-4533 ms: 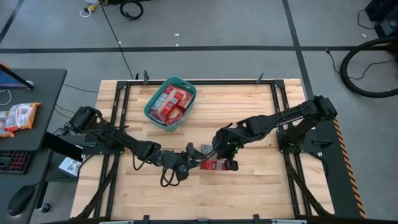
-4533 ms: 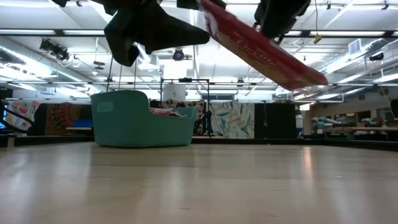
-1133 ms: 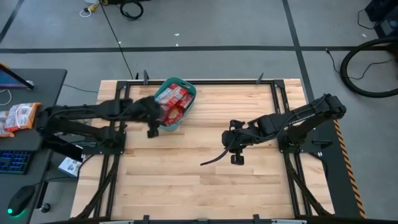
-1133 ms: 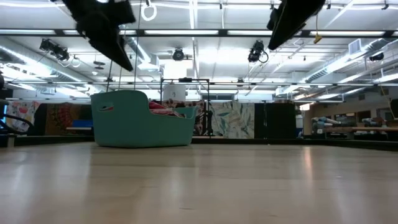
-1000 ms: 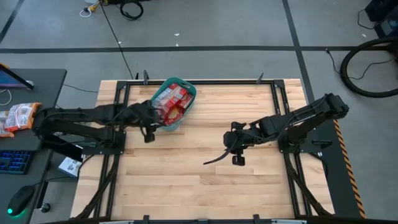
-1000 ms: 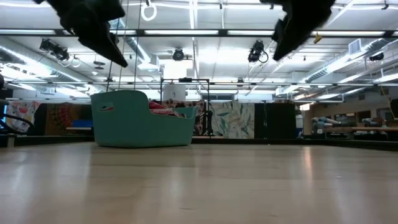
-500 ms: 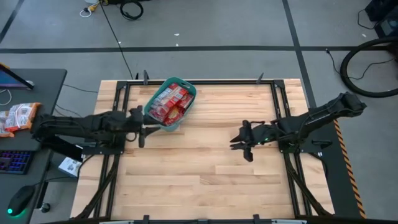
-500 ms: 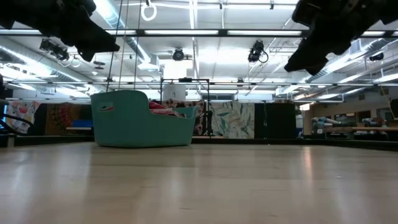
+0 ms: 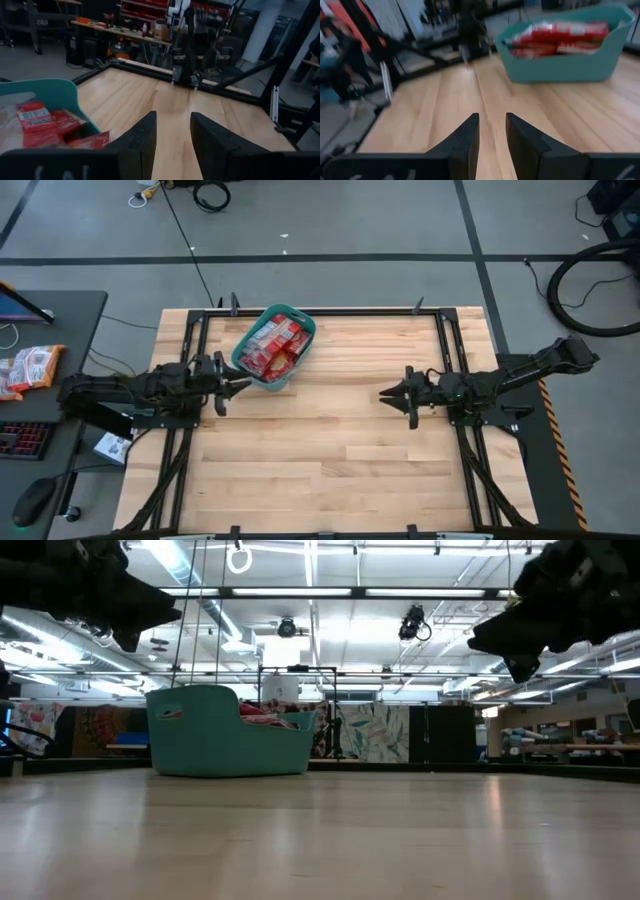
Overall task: Sort popcorn bags into baskets
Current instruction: Return to Home Position
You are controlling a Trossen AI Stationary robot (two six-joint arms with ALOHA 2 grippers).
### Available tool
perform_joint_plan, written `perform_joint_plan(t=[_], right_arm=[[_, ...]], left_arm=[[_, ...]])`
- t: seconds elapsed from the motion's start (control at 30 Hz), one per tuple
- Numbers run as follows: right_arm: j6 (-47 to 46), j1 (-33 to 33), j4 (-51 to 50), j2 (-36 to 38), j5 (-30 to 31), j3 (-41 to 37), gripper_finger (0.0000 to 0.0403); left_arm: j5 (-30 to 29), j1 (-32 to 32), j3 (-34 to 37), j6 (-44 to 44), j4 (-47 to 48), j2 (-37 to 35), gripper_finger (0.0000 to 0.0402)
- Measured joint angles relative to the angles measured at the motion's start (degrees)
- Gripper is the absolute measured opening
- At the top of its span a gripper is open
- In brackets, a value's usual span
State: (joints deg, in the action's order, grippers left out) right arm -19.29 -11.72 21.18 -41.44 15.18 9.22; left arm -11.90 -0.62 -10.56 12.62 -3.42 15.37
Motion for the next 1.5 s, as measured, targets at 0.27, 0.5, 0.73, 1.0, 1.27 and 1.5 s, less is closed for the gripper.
perform_joint_plan(t=[0.27,0.5,0.73,1.0,1.27,1.5], right_arm=[[0.8,2.5,13.8,2.5,0.2,-8.8,0.0100],[4.9,4.7,9.0,5.6,0.2,-8.8,0.0100],[6.9,6.1,-1.9,14.7,0.2,-8.9,0.0092],[13.0,7.1,-3.4,26.0,1.4,-8.9,0.0076],[6.1,7.1,-1.9,27.6,6.1,-8.9,0.0075],[6.0,7.1,-1.9,27.6,5.9,-8.9,0.0073]], left_arm=[[-2.6,0.0,2.4,-1.5,0.8,-5.1,0.0123],[-7.9,0.0,2.7,-9.5,4.7,-8.6,0.0106],[-8.9,0.0,2.8,-15.6,8.6,-15.3,0.0051],[-6.6,0.0,2.7,-16.1,9.1,-15.2,0.0007],[-1.8,-0.1,2.7,-14.0,7.9,-15.0,0.0011],[-2.4,0.0,2.7,-16.1,8.0,-15.0,0.0016]])
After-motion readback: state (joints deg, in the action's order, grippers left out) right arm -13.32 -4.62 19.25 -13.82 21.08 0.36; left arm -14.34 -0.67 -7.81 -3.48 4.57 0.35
